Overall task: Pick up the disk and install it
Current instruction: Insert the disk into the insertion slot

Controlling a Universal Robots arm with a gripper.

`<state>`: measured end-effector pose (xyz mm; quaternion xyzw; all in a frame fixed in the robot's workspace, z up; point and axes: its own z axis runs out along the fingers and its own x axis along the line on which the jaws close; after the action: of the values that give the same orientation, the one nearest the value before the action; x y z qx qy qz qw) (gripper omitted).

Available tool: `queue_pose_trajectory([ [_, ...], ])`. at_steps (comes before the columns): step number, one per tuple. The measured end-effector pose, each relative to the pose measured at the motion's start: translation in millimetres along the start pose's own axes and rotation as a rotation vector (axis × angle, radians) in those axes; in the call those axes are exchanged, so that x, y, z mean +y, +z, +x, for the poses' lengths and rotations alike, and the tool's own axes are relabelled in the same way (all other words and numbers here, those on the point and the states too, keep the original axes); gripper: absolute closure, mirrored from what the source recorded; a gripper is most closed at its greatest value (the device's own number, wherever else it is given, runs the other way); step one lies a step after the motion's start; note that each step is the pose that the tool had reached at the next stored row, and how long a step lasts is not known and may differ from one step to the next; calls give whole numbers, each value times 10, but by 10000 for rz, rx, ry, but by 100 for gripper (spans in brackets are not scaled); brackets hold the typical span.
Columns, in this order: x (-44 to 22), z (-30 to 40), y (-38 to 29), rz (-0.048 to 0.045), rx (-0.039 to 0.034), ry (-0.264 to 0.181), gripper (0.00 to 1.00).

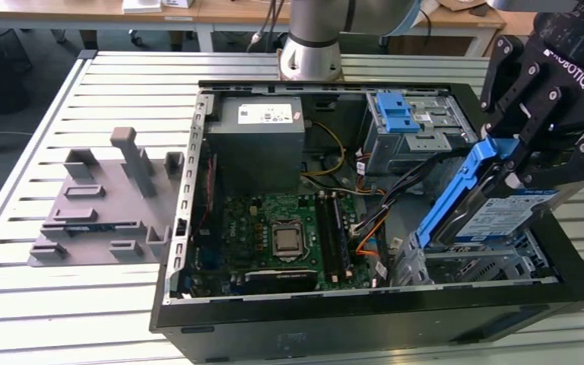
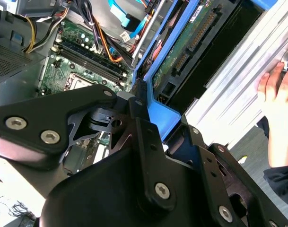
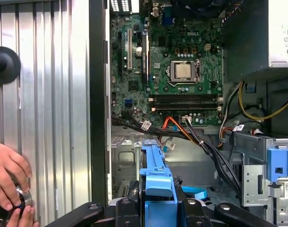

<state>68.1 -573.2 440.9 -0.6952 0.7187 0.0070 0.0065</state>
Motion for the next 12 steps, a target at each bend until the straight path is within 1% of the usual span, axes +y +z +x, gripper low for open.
queue_pose_trajectory([
  [12,-14,0,35,1,-1,25,64],
])
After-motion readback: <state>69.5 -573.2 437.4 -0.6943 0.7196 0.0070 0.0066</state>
